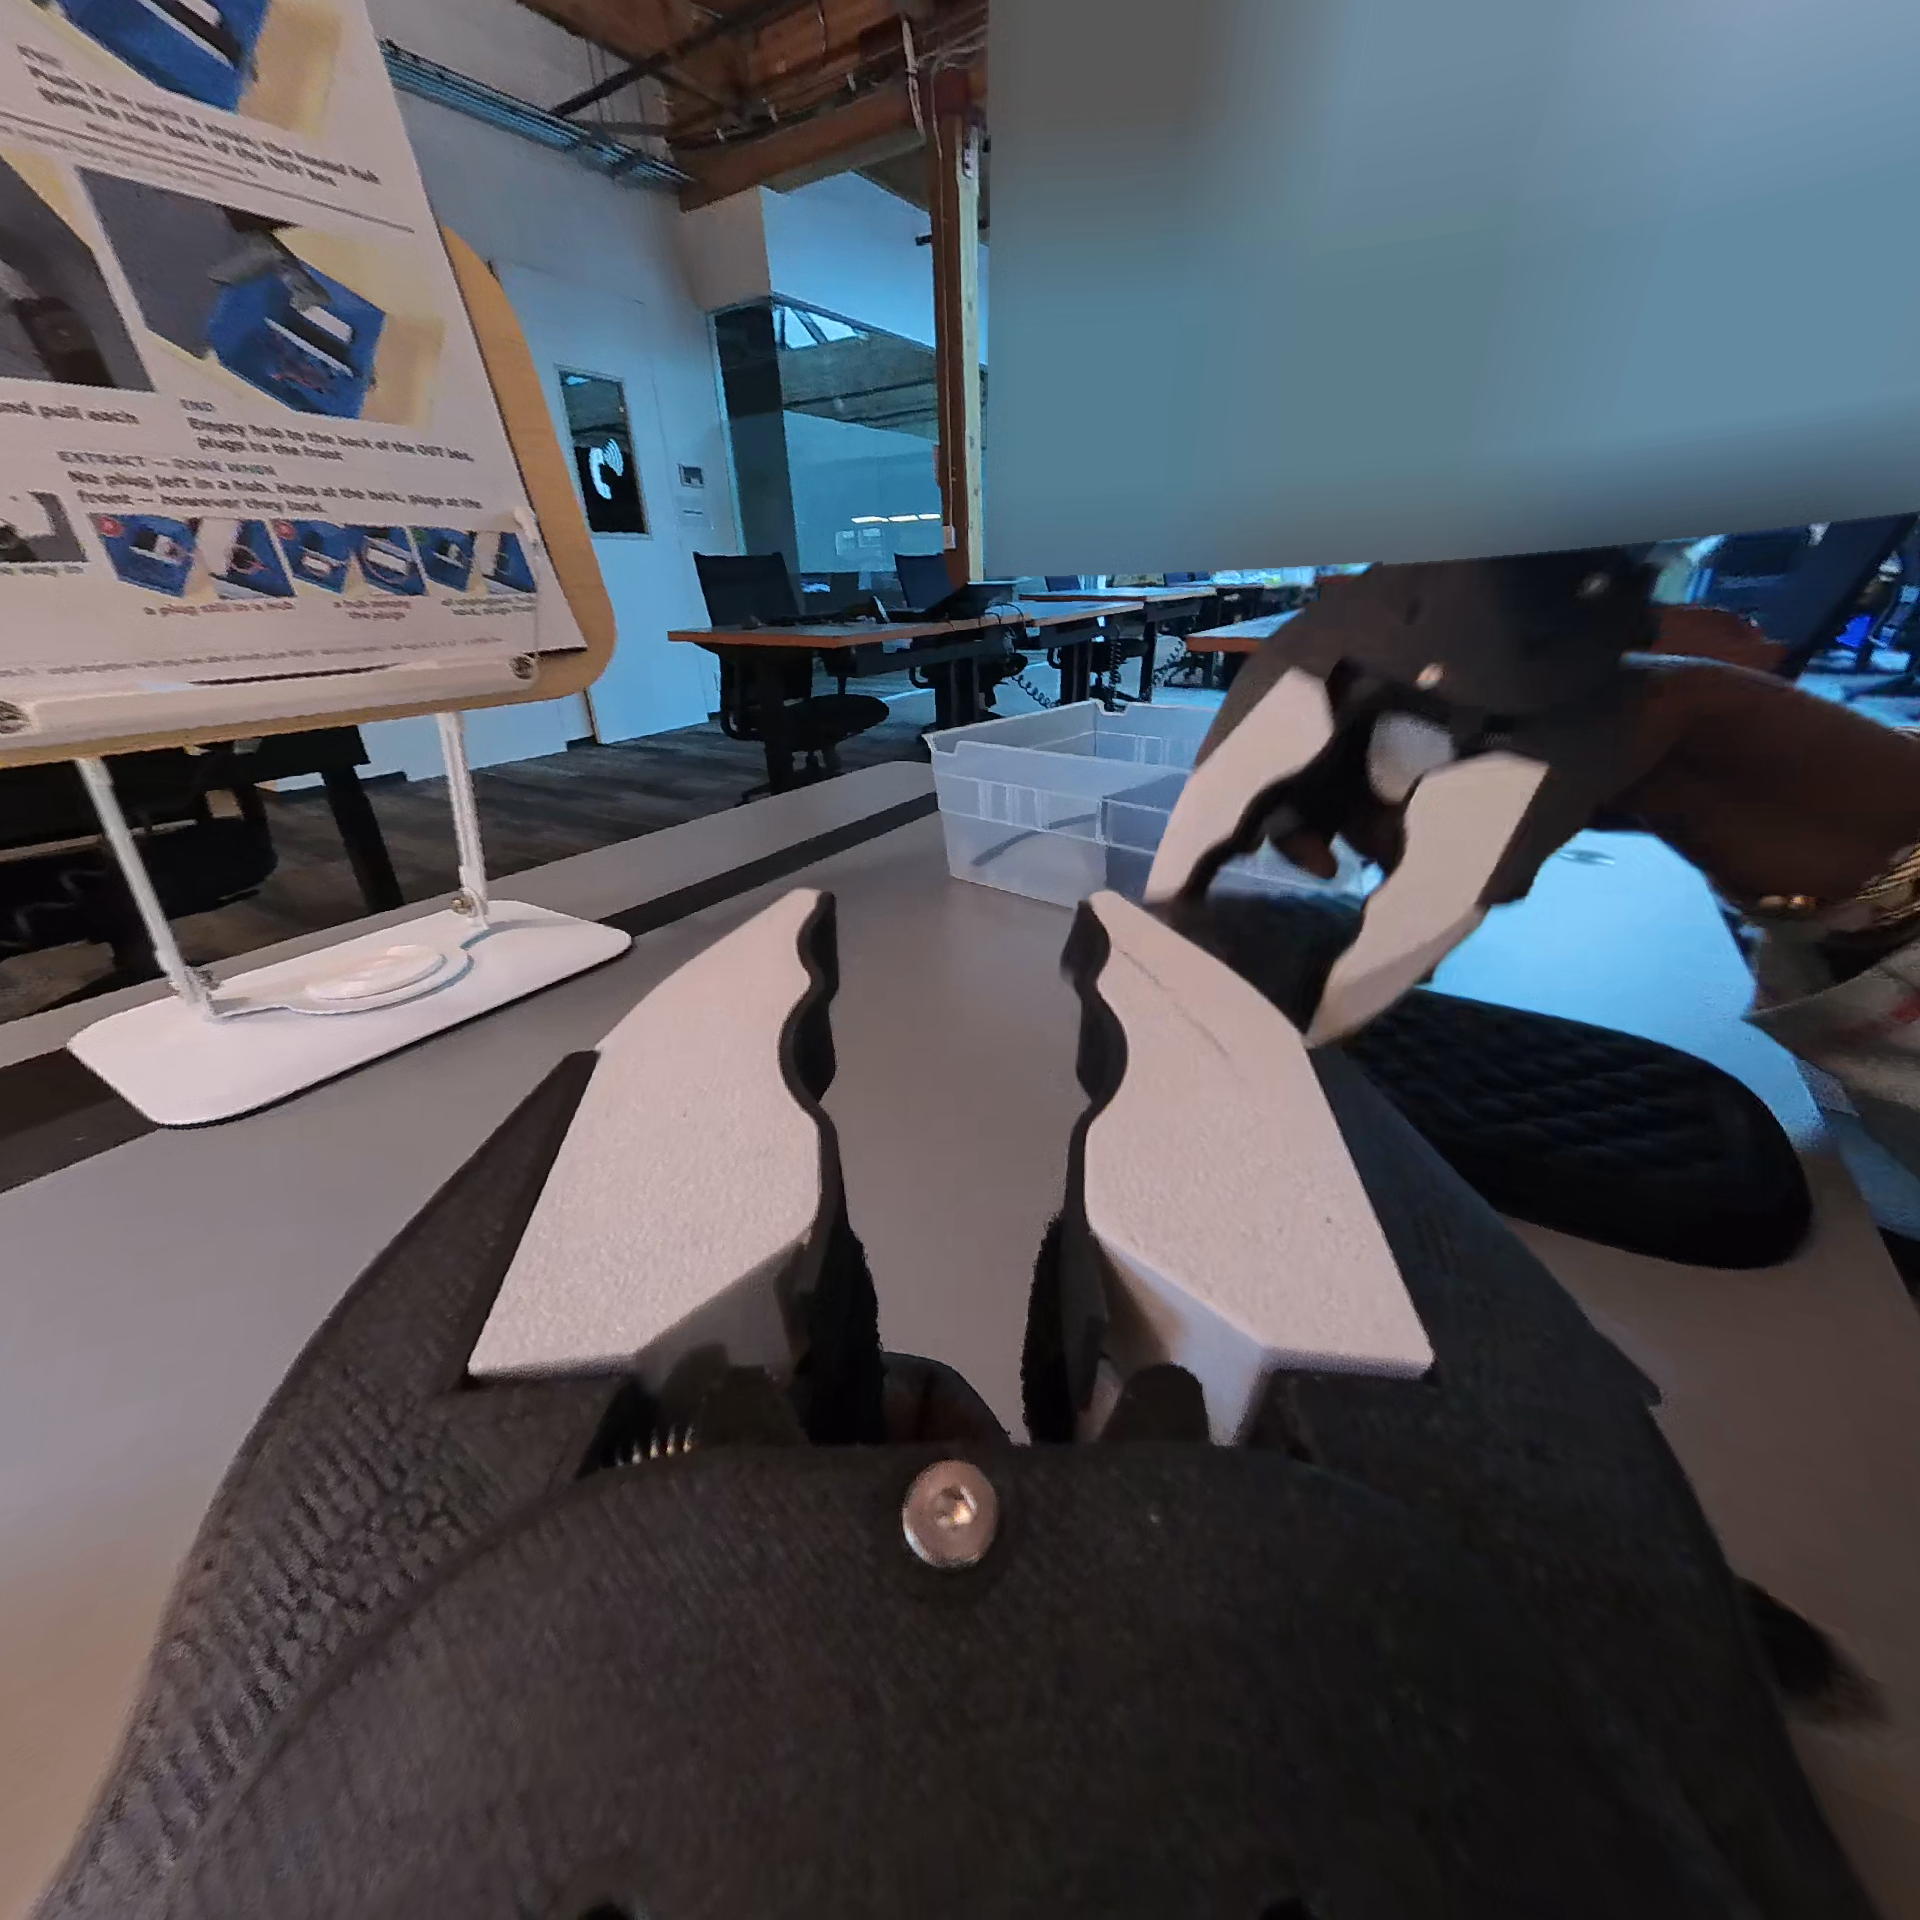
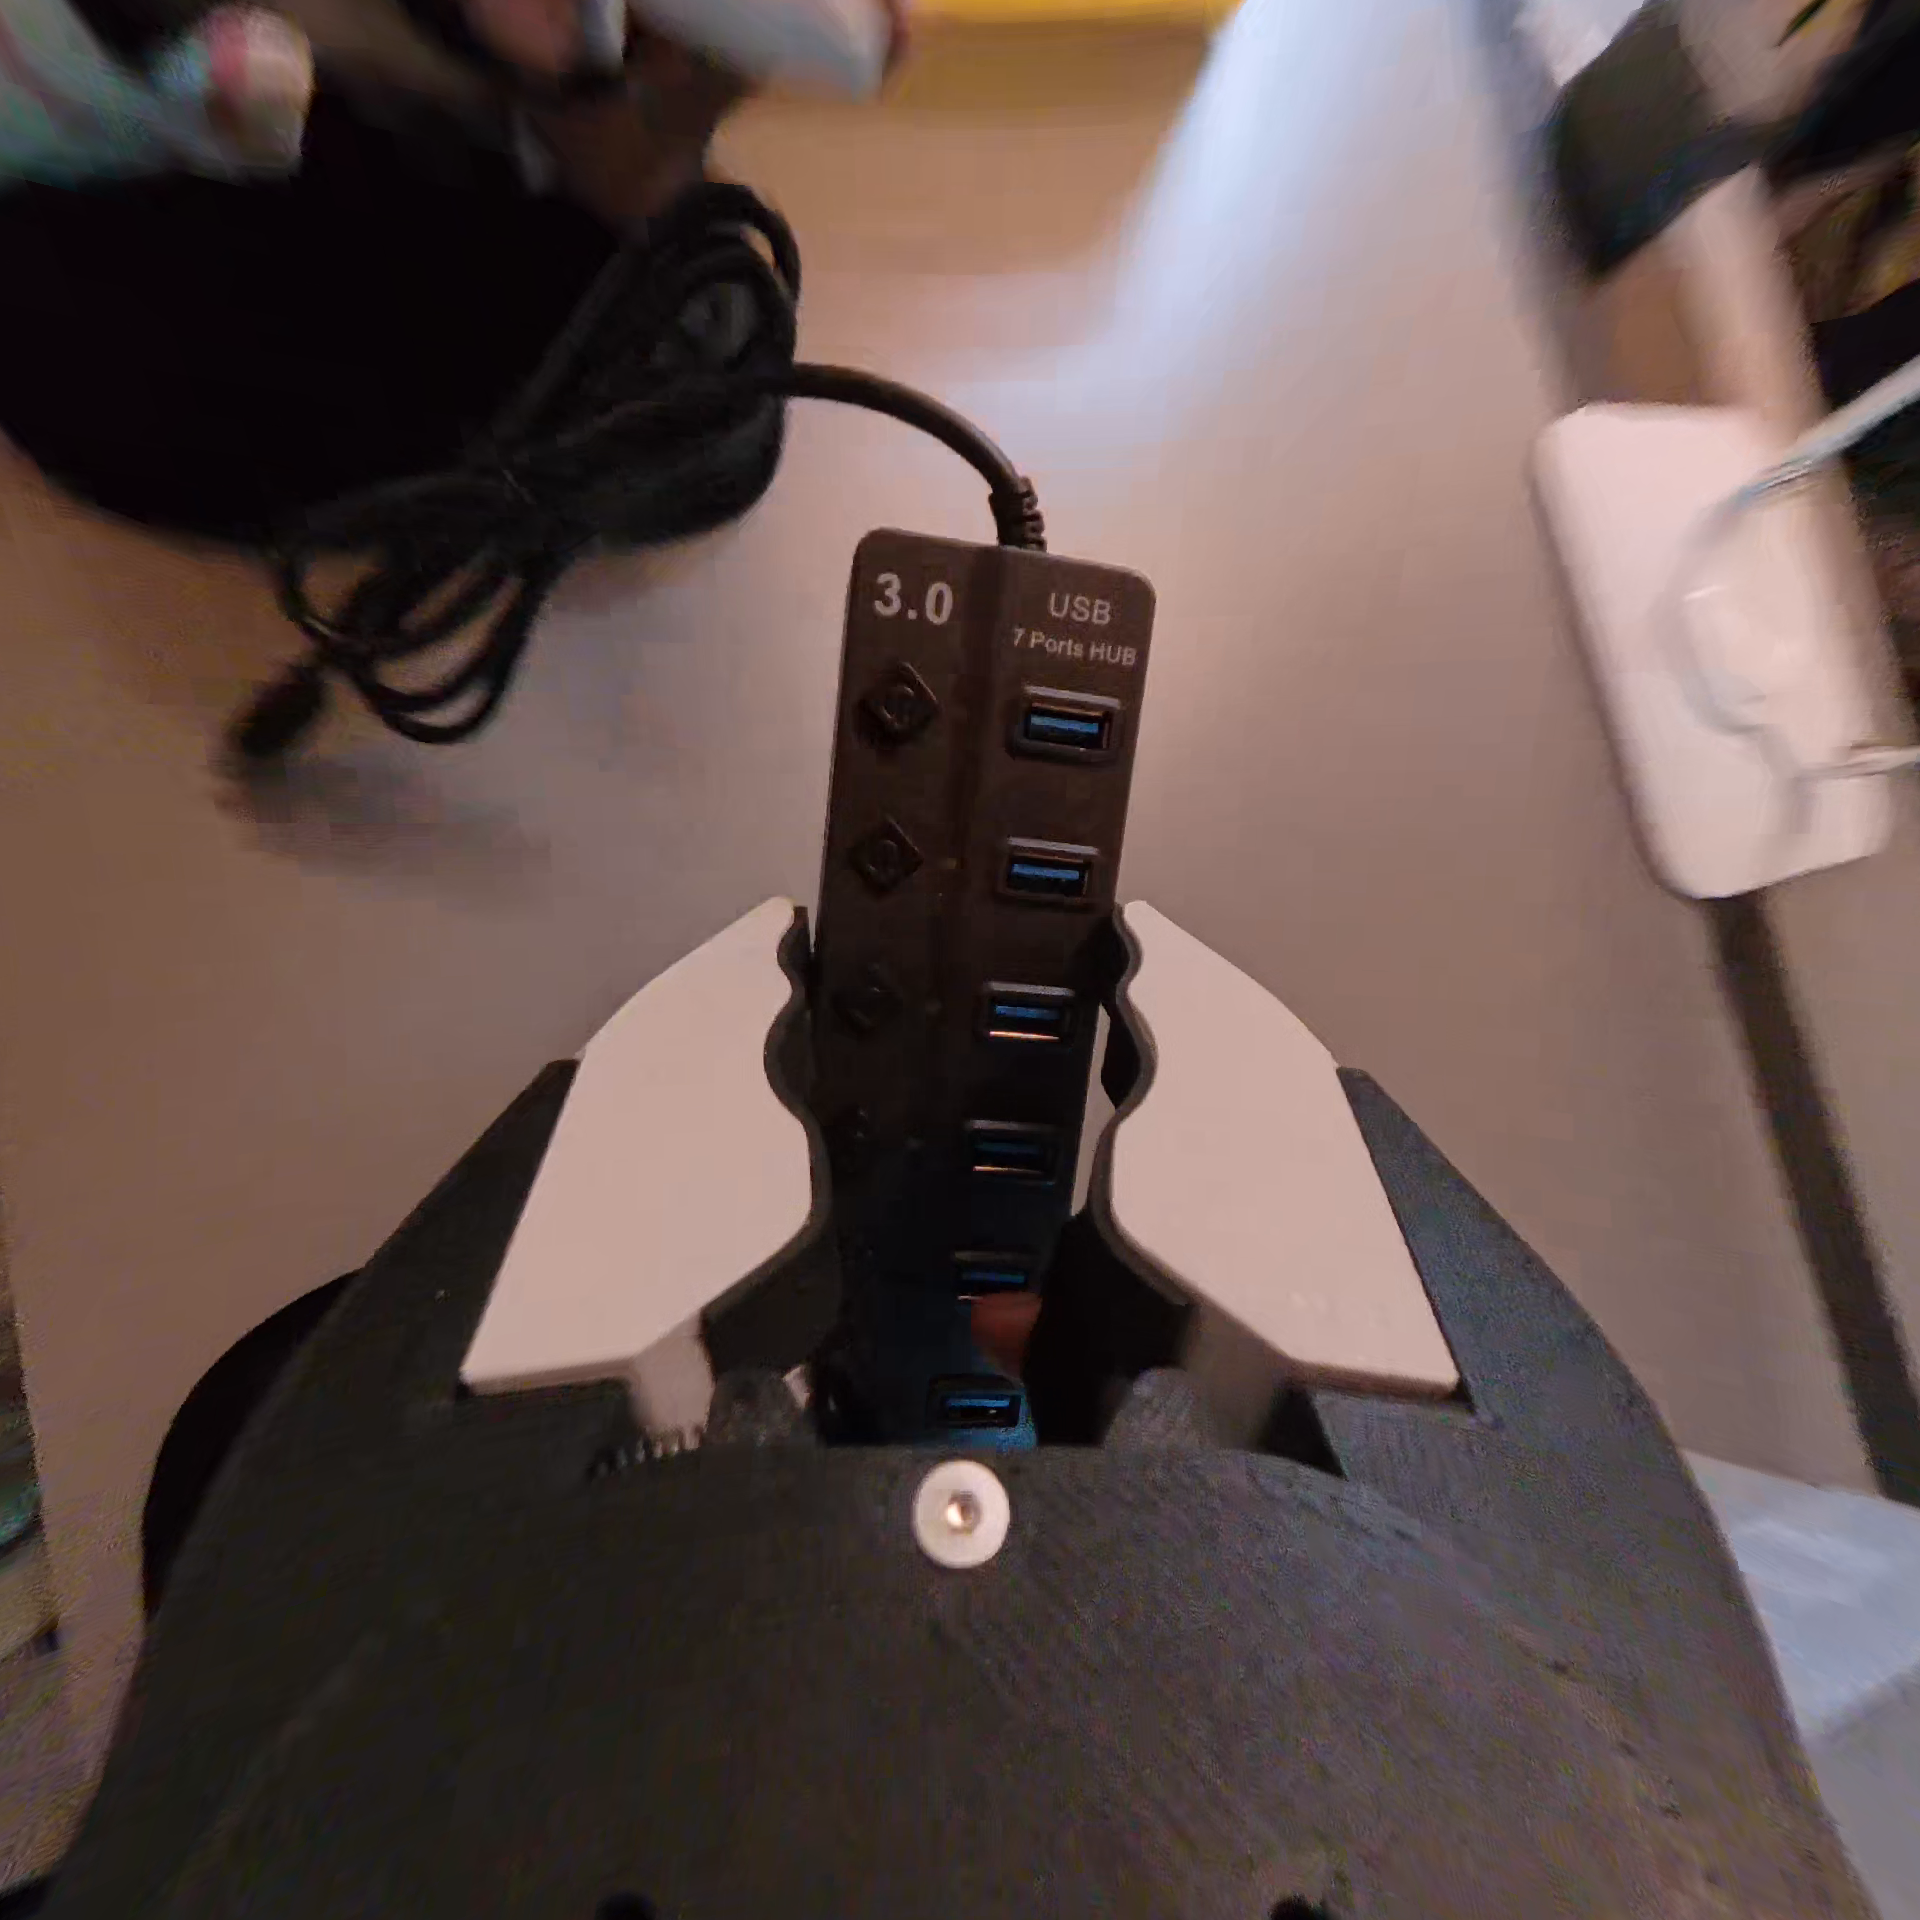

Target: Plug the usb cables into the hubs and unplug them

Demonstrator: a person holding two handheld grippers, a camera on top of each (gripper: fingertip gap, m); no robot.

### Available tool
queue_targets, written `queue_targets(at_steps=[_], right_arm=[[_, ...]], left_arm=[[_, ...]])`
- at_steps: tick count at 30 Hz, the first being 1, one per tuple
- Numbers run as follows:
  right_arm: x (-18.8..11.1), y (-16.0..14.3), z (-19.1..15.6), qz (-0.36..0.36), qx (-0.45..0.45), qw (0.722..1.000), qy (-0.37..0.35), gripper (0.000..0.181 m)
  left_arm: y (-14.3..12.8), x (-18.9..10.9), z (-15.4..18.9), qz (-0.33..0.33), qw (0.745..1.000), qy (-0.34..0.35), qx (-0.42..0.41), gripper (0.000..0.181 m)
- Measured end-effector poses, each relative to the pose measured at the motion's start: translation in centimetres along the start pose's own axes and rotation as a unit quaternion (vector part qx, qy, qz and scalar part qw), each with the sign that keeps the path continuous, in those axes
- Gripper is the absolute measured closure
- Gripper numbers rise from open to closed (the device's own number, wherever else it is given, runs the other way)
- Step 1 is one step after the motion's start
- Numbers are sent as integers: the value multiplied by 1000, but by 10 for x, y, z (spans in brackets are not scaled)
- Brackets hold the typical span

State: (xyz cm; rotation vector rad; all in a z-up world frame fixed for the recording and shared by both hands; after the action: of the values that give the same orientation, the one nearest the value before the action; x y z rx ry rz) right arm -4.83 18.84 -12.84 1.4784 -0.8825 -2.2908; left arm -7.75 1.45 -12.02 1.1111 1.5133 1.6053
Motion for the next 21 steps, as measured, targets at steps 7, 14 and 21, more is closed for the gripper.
queue_targets(at_steps=[7, 14, 21], right_arm=[[-142, -3, 79, 163, 41, 960, -223, 127], [-254, -76, 166, 71, 32, 871, -486, 127], [-241, -132, 196, -192, -61, 829, -522, 127]], left_arm=[[1, -1, -4, 15, 1000, 19, -1, 137], [-1, -1, -4, 5, 1000, 25, 11, 137], [-4, 1, -4, -5, 1000, 23, 16, 137]])
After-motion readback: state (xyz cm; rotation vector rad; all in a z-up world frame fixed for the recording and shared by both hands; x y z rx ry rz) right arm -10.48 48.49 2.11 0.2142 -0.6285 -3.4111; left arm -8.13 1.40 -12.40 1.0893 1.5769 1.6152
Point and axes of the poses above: each gripper's, where its closed fingertips meet, x out along the fingers, y out of its top, z = x × y across the jaws, the point moved 5 cm from there along -x, back along the fingers
